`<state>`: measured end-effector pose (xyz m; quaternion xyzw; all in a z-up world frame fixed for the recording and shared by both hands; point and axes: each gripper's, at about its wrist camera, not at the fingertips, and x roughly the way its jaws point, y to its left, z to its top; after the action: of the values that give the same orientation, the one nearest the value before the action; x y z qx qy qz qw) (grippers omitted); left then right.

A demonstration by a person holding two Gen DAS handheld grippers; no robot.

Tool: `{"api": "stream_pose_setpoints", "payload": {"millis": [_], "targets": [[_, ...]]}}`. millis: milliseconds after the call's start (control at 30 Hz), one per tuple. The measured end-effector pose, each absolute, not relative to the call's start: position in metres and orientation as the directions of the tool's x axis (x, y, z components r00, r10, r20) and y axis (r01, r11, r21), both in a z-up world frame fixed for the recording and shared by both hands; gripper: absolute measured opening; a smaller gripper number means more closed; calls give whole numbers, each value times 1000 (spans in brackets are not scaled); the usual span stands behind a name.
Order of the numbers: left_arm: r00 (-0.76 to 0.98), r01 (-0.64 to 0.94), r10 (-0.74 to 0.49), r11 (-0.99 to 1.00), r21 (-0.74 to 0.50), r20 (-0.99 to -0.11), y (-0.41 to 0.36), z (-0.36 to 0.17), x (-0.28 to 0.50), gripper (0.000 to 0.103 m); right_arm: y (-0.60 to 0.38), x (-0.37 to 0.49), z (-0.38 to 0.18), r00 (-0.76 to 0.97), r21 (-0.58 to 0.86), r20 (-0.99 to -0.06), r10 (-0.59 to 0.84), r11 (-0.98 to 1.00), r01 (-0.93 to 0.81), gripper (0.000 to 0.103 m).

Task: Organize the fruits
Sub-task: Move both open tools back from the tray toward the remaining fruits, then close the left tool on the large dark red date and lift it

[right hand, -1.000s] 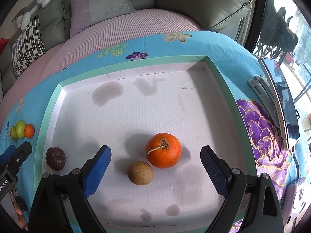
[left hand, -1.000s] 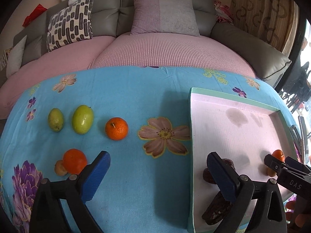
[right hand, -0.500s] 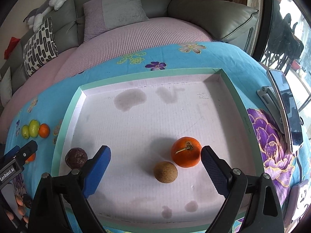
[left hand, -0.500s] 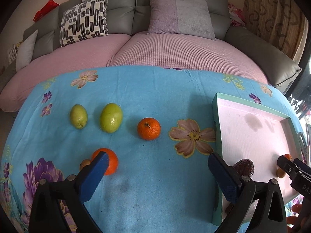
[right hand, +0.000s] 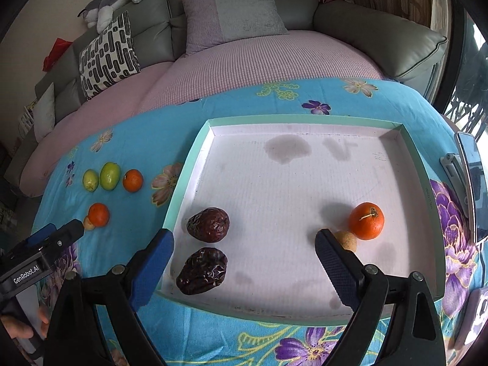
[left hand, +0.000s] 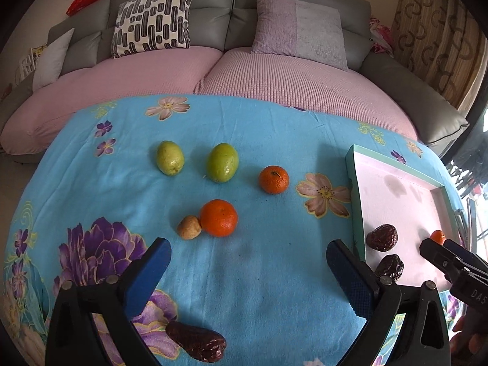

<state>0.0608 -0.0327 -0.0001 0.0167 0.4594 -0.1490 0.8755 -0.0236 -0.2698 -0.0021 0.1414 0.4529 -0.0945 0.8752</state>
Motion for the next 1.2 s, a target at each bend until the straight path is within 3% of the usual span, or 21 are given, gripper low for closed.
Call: {"api": "stream_pose_setpoints", "payload": {"millis": [433,667,833,900,1033,1100,1167,1200], "targets": [[473,245,-199,965,-89,-858,1,-27,31,101,-235,-20,-1,557,166,-830,21,963,211,94],[404,265,-176,962,-70,-897,4,-47,20,85,-234,-24,1,552,164,-833,20,963,213,94],[386,264,-172,962,-70,-906,5,-50,17,83,-229,-27,5,552,158,-833,21,967,201,94],[379,267,-178,961,-76,-908,5,-50,16,74,-227,-28,6,552,156,-833,21,968,198,94],[366,262,-173,962,-78,-914,7,-52,16,67,-227,-30,8,555,156,-831,20,968,198,94],[369,258,-173,963,-78,-913,9,-51,15,57,-226,-30,9,555,156,-831,21,968,197,94],[375,253,-185,963,-92,-908,11,-48,15,57,-225,-30,9,552,153,-833,21,969,194,94],[379,254,-187,963,-92,-906,11,-47,15,51,-225,-29,8,551,152,-835,22,969,192,94]]}}
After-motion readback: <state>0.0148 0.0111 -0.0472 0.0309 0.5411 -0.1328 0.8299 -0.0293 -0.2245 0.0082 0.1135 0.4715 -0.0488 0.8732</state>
